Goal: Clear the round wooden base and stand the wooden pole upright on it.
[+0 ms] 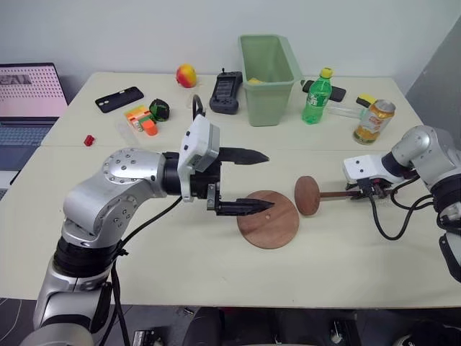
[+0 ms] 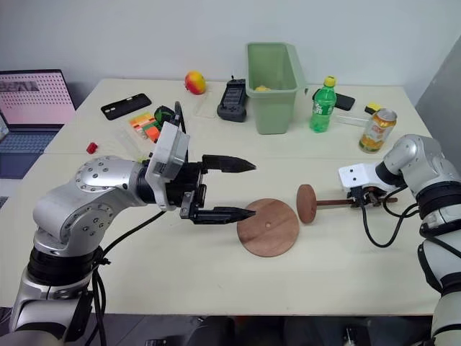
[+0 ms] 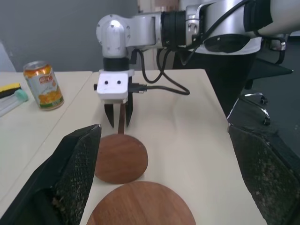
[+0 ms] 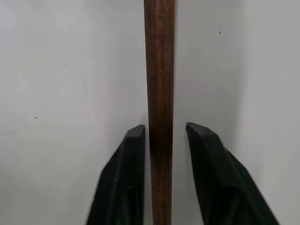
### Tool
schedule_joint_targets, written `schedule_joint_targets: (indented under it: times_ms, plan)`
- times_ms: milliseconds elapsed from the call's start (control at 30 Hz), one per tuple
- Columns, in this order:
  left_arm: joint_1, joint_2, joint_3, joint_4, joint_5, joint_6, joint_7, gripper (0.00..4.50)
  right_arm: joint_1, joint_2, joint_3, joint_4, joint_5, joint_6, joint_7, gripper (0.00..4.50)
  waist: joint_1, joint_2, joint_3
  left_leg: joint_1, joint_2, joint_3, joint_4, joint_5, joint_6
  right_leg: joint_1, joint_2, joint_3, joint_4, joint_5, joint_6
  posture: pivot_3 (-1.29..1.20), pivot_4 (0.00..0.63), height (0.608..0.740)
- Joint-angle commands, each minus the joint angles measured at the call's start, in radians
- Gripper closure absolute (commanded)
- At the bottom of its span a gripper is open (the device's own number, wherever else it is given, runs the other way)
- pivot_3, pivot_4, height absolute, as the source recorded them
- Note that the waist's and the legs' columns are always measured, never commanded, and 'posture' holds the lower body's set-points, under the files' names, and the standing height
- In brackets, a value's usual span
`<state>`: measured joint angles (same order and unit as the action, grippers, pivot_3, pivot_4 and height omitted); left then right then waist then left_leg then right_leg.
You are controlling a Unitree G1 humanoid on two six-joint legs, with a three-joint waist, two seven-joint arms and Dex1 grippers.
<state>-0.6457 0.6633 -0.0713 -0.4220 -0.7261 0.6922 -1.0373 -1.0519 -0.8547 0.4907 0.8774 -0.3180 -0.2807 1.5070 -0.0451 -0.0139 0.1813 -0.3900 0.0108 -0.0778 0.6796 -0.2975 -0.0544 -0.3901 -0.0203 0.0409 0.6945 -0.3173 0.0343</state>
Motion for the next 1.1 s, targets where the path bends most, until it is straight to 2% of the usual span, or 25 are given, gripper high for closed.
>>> schedule_joint_targets:
  times_ms: [33,67,367,467,533,600,700,800,967,1100]
  plan:
    - [-0.025,0.003,0.014,-0.01,-0.006,-0.006,-0.002,0.0,-0.029,-0.014,-0.009,0.022,-0.026,-0.038,0.017,4.07,-0.001,0.0,0.0,0.0,0.0,0.0,0.0,0.0,0.0,0.0,0.0,0.0,0.0,0.0,0.0,0.0,0.15,0.74]
    - [-0.026,0.005,0.013,-0.007,-0.005,-0.005,-0.004,0.0,-0.03,-0.014,-0.011,0.024,-0.029,-0.042,0.021,4.31,-0.002,0.0,0.0,0.0,0.0,0.0,0.0,0.0,0.0,0.0,0.0,0.0,0.0,0.0,0.0,0.0,0.15,0.74]
    - [-0.006,0.025,0.04,-0.006,-0.007,-0.002,0.005,0.0,-0.019,0.01,-0.065,0.001,0.034,0.021,0.028,4.32,-0.003,0.0,0.0,0.0,0.0,0.0,0.0,0.0,0.0,0.0,0.0,0.0,0.0,0.0,0.0,0.0,0.15,0.74]
    - [0.051,0.014,0.117,-0.022,-0.013,-0.007,0.094,0.0,-0.003,0.049,-0.175,-0.11,0.212,0.157,0.092,4.32,-0.005,0.0,0.0,0.0,0.0,0.0,0.0,0.0,0.0,0.0,0.0,0.0,0.001,0.0,0.0,0.0,0.15,0.74]
    - [0.132,-0.03,0.179,-0.047,0.029,-0.115,0.144,0.0,0.032,0.08,-0.257,-0.221,0.352,0.281,0.104,4.32,-0.012,0.001,0.0,0.001,0.001,0.0,0.0,0.0,0.0,0.0,0.0,0.0,0.001,0.0,0.0,0.0,0.15,0.74]
    - [0.261,0.021,0.232,-0.114,0.008,-0.118,0.095,0.0,0.074,0.139,-0.361,-0.343,0.508,0.472,0.035,4.32,-0.016,0.001,-0.001,0.001,0.002,-0.001,0.0,0.0,0.0,0.0,0.0,0.0,0.001,0.0,0.0,0.0,0.15,0.74]
    - [0.417,0.071,0.313,-0.203,-0.128,-0.02,0.098,0.0,0.165,0.217,-0.478,-0.541,0.667,0.644,-0.094,4.32,-0.014,0.001,0.0,0.003,0.004,-0.001,-0.002,0.0,0.0,0.0,0.001,0.002,0.002,0.0,-0.001,0.0,0.15,0.74]
    - [0.543,0.043,0.408,-0.285,-0.296,0.023,0.198,0.0,0.283,0.334,-0.571,-0.803,0.824,0.798,-0.274,4.32,-0.001,0.001,0.0,0.001,0.003,-0.005,-0.001,-0.001,0.002,0.0,0.0,0.001,0.002,0.0,-0.001,0.0,0.15,0.74]
    - [0.781,-0.008,0.479,-0.419,-0.294,-0.032,0.283,0.0,0.481,0.484,-0.545,-1.125,0.902,0.864,-0.489,4.32,0.023,0.001,0.0,0.001,0.0,-0.005,0.0,-0.002,0.003,0.002,-0.002,0.001,0.002,0.0,0.0,0.0,0.15,0.74]
    - [0.911,-0.033,0.495,-0.46,-0.278,-0.098,0.256,0.0,0.575,0.515,-0.498,-1.216,0.888,0.818,-0.526,4.32,0.022,0.001,-0.001,0.001,-0.001,-0.005,0.0,-0.002,0.003,0.002,-0.002,0.001,0.002,0.0,0.0,0.0,0.15,0.74]
